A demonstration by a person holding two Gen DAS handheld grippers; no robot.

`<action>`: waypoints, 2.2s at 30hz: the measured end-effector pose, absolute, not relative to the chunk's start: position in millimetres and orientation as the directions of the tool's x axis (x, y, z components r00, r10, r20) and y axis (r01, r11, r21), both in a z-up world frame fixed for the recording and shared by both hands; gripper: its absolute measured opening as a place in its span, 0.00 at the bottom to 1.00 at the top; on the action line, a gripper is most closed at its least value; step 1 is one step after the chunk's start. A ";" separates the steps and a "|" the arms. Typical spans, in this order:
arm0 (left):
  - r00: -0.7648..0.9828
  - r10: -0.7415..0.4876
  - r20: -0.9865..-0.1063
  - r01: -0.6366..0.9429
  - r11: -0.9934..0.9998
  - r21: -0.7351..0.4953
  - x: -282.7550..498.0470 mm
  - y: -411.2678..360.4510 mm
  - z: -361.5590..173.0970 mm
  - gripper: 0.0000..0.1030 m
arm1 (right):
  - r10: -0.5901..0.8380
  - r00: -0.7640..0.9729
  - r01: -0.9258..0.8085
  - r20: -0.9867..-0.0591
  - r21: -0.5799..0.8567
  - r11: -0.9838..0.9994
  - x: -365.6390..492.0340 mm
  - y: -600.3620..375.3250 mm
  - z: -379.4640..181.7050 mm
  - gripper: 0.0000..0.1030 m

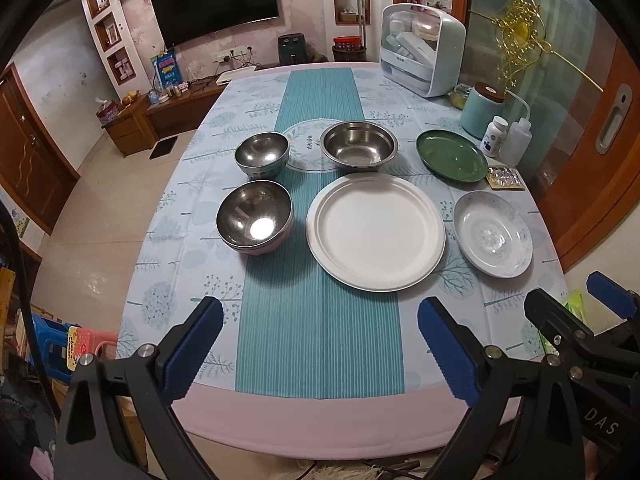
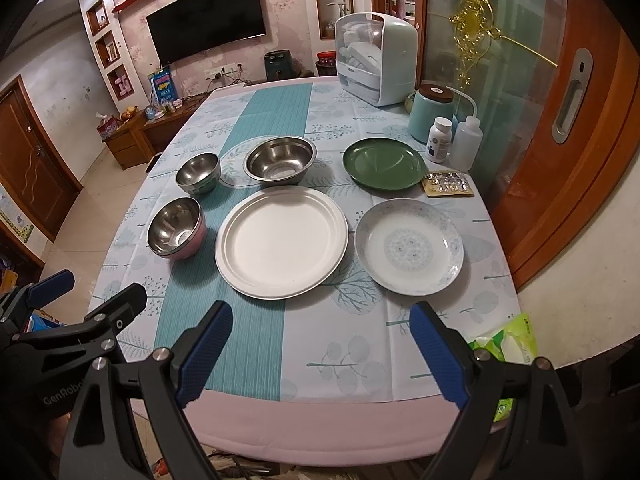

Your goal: Organize plates and bowls

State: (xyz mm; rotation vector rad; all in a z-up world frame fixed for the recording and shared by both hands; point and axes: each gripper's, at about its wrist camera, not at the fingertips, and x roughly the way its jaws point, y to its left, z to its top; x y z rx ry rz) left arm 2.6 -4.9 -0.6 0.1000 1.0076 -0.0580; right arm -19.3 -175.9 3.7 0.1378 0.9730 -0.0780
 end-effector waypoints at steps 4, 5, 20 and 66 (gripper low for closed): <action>0.538 -0.002 -0.843 0.101 0.993 0.062 1.6 -7.1 -0.2 0.91 | -0.004 0.561 0.128 -0.828 0.082 0.988 -18.7 -178.0 3.9 0.88; 0.538 0.003 -0.843 0.101 0.993 0.068 1.4 -8.1 -0.3 0.91 | -0.004 0.561 0.127 -0.828 0.082 0.989 -18.6 -177.9 4.1 0.88; 0.576 -0.017 -0.817 0.092 0.995 0.044 -1.1 -2.3 6.8 0.91 | 0.009 0.580 0.107 -0.815 0.088 0.990 -20.9 -180.6 3.8 0.88; 0.483 -0.080 -0.872 -0.009 0.995 -0.097 86.7 36.5 -54.4 0.93 | 0.099 0.511 -0.014 -0.854 0.107 0.994 123.1 -221.9 -36.5 0.88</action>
